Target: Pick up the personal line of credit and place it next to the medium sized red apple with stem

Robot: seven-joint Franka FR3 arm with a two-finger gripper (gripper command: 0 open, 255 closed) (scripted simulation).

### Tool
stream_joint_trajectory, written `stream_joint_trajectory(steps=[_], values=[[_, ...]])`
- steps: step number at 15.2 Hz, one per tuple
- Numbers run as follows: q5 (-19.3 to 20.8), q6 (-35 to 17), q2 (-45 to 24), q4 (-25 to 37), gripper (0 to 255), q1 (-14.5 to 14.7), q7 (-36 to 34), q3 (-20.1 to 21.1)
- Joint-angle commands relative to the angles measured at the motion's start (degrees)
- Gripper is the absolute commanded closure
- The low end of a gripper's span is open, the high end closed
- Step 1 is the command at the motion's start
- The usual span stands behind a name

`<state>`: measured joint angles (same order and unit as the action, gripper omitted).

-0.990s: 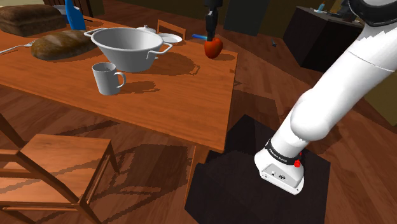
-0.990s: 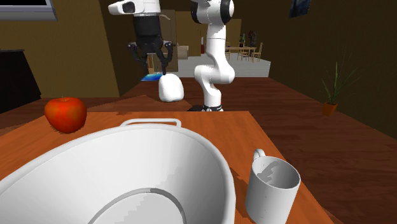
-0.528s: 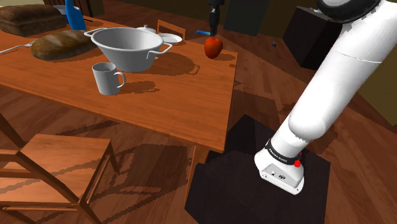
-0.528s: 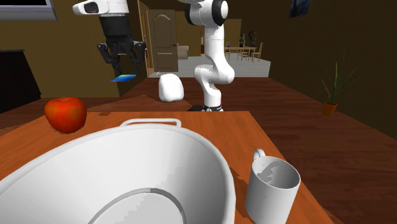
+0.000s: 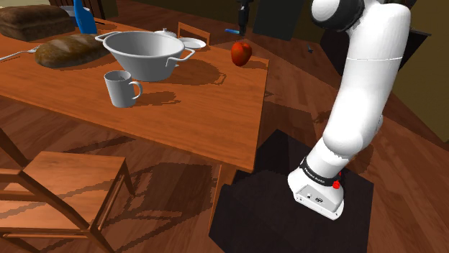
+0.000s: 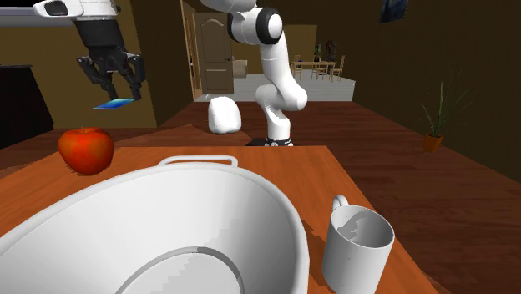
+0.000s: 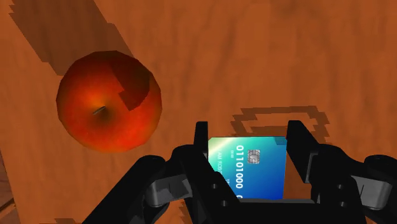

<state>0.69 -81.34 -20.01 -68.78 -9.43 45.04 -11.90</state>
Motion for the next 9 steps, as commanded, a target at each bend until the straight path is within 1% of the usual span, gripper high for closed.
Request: stream_joint_trajectory(steps=[1, 9], values=[[-0.2, -0.1, -1.3, 1.2, 255, -0.7, 1.0, -0.2], [0.1, -7.2, 0.5, -7.7, 255, -0.2, 0.4, -0.1]])
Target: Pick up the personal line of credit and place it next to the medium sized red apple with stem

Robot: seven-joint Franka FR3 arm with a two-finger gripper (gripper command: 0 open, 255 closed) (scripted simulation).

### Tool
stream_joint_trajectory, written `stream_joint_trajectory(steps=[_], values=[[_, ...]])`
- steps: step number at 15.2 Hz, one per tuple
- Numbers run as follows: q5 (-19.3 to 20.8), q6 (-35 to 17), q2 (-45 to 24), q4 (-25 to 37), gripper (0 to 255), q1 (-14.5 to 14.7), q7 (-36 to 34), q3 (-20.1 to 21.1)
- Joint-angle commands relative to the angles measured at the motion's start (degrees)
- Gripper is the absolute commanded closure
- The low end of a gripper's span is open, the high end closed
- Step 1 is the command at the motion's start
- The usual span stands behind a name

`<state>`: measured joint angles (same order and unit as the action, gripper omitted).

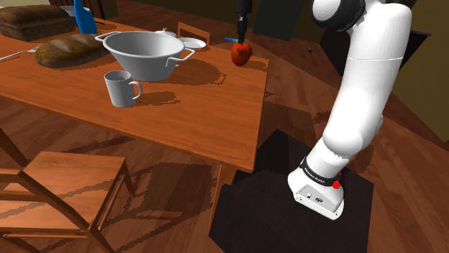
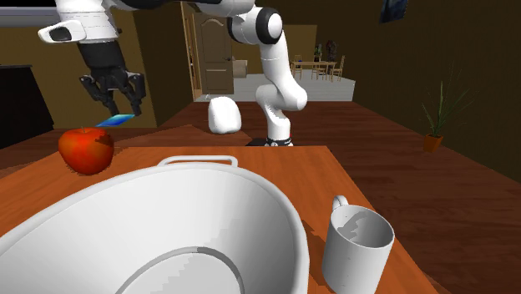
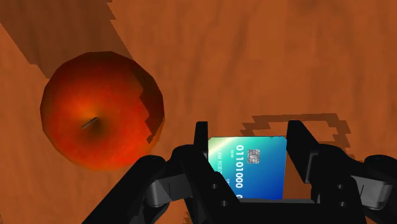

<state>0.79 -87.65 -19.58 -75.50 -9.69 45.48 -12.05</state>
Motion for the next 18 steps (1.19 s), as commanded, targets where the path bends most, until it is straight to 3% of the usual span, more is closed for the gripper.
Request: stream_joint_trajectory(steps=[1, 18], values=[[0.0, -1.7, 0.2, -2.0, 255, 0.1, -0.1, 0.0], [0.0, -14.7, -0.1, -14.7, 255, 0.4, -0.8, 0.2]])
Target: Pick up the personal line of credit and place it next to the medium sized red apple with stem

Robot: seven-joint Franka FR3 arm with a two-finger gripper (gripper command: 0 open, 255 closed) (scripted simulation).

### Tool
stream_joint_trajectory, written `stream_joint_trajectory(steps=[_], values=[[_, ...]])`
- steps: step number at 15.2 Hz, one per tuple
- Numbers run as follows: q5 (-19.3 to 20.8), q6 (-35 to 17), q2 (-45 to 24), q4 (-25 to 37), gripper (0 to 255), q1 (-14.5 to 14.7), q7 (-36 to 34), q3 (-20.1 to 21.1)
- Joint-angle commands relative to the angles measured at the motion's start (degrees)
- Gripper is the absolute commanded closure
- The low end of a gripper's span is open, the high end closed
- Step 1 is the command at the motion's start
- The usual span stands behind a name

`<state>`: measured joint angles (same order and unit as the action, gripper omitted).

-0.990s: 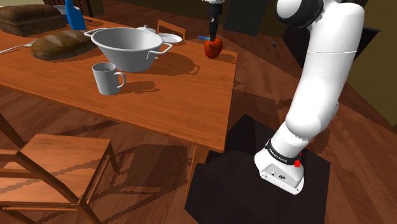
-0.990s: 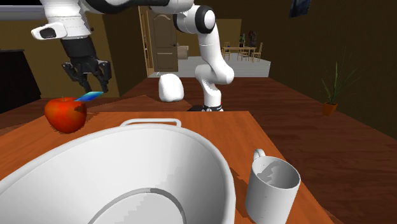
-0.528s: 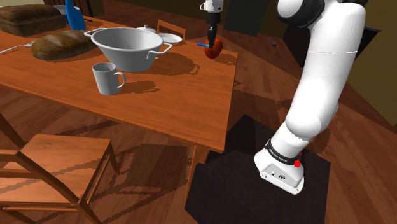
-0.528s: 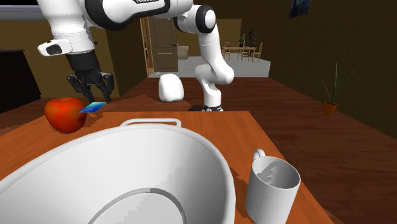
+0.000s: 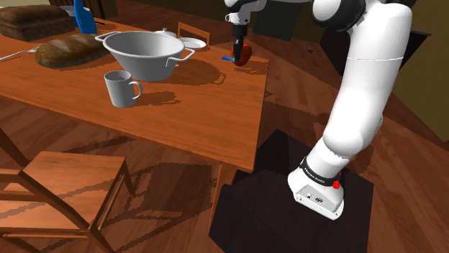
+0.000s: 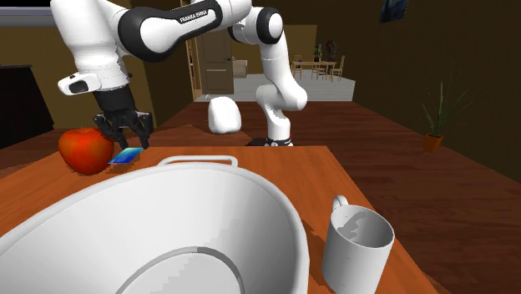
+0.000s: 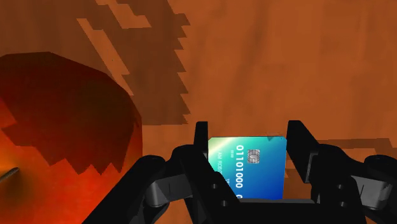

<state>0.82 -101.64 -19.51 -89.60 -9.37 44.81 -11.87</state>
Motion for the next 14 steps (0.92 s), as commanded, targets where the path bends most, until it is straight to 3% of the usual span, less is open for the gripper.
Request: stream_joint_trajectory(steps=[1, 10, 14], values=[[0.0, -1.4, -0.3, -1.1, 255, 0.1, -0.1, 0.1], [-0.4, -7.9, -2.2, -5.8, 255, 0.0, -0.3, 0.2], [-0.4, -7.9, -2.2, -5.8, 255, 0.0, -0.3, 0.2]])
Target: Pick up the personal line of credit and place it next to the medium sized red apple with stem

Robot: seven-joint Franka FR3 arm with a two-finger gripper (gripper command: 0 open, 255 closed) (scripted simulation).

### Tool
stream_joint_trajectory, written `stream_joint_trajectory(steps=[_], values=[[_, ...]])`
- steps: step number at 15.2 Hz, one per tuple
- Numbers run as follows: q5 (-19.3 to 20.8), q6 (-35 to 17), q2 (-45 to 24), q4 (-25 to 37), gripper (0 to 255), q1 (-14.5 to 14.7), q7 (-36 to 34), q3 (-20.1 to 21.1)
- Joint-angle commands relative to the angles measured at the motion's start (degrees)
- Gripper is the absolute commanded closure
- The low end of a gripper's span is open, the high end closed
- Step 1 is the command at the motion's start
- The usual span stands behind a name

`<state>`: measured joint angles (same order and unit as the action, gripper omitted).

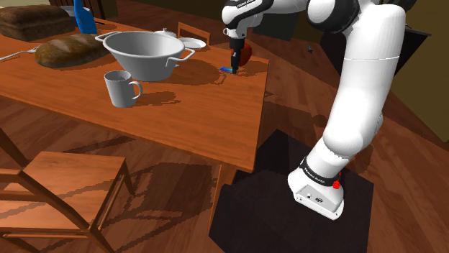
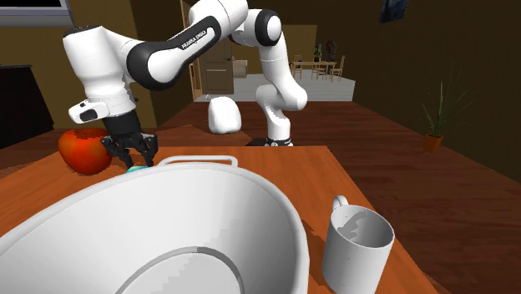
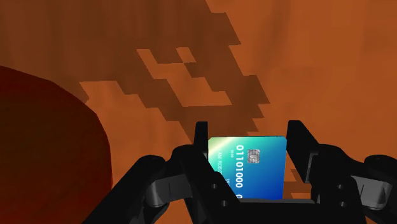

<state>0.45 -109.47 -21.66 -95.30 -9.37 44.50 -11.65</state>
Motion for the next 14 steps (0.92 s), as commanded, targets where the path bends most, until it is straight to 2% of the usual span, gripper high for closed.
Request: stream_joint_trajectory(steps=[1, 4, 5, 10, 14], values=[[0.0, -0.1, 0.0, -0.1, 255, 0.0, 0.0, 0.0], [0.0, -0.1, 0.0, -0.1, 255, 0.0, 0.0, 0.0], [0.0, -0.1, 0.0, -0.1, 0, 0.0, 0.0, 0.0], [0.0, -0.1, 0.0, -0.1, 0, 0.0, 0.0, 0.0], [0.1, 7.0, 0.7, 6.3, 0, 0.1, -0.1, 0.0]])
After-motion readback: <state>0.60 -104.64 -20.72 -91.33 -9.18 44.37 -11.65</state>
